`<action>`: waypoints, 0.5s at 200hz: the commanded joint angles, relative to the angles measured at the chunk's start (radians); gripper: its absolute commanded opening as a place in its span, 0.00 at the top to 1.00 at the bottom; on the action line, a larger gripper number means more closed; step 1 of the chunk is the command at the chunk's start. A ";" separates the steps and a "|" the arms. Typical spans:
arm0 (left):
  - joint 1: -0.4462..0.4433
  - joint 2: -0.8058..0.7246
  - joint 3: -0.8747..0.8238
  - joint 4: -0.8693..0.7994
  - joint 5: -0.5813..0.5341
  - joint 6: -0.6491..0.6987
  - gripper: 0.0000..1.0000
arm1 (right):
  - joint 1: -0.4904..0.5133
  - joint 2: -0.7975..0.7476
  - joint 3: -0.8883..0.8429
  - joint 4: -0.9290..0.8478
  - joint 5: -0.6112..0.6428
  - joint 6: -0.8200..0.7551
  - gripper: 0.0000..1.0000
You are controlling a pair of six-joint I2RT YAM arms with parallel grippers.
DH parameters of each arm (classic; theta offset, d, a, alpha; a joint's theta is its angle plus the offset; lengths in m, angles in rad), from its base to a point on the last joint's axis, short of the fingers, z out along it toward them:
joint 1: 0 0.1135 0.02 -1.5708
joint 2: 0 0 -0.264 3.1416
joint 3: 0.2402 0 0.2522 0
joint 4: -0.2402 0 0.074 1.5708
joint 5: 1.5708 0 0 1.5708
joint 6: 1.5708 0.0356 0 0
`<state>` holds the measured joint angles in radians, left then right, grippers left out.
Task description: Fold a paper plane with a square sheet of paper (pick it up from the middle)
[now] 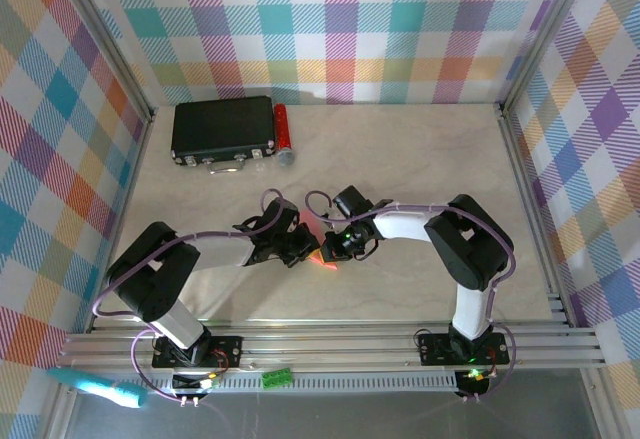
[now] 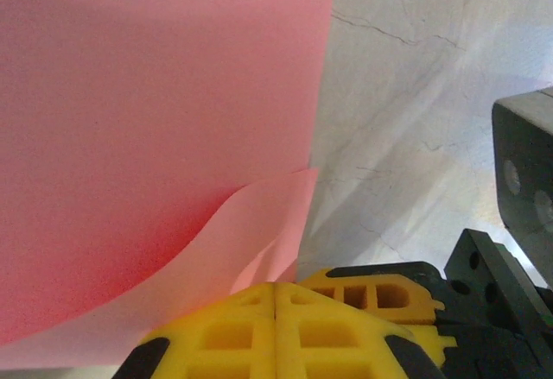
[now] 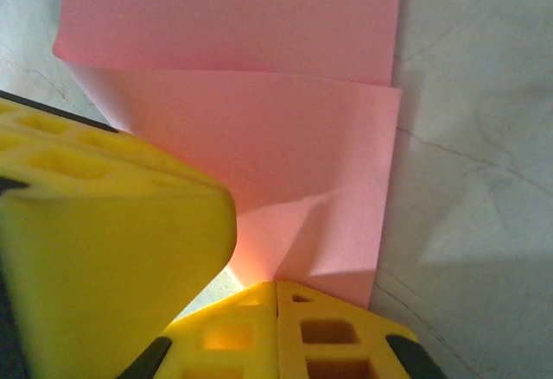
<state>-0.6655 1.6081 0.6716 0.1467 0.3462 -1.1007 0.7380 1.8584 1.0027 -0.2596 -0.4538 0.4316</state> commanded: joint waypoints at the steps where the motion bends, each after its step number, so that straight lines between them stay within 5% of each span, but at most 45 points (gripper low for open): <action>1: -0.019 0.026 -0.025 0.017 -0.013 -0.021 0.95 | -0.001 0.040 0.002 -0.061 0.043 0.018 0.92; 100: -0.013 -0.026 -0.134 0.059 -0.143 -0.028 0.96 | 0.000 0.081 -0.022 -0.137 0.159 0.161 0.94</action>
<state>-0.6739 1.6035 0.5713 0.2699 0.2935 -1.1370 0.7383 1.8671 1.0157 -0.2825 -0.4408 0.5354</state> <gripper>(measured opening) 0.050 0.066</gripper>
